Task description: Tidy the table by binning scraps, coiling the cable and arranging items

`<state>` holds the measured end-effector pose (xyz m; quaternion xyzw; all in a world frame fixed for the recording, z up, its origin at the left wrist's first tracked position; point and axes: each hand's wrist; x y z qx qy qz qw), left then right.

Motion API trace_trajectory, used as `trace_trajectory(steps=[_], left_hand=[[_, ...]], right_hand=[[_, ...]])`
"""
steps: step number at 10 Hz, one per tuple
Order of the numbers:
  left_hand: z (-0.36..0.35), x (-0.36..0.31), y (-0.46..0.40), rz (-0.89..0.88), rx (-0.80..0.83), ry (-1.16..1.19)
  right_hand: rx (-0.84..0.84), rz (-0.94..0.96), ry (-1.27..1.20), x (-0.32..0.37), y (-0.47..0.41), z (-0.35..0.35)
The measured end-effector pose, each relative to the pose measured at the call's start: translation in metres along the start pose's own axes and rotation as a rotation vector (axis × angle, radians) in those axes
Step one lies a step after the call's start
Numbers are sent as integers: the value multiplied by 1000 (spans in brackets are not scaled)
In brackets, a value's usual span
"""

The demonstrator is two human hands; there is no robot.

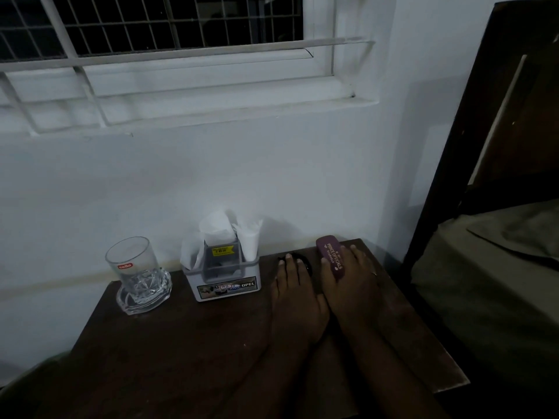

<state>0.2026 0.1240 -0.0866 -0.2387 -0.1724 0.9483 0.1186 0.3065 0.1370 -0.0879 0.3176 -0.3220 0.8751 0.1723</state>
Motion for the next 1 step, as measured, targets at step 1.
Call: trace_trajectory(steps=[1], left_hand=[[0, 4, 2, -10, -97, 263]], right_hand=[[-118, 73, -99, 0, 1, -1]])
Point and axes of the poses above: each hand's wrist, its own y-axis away from the middle knuckle, its own z-axis out of the back of the hand, x = y × z, and after that the axes turned 3 degrees about -x, right-handed
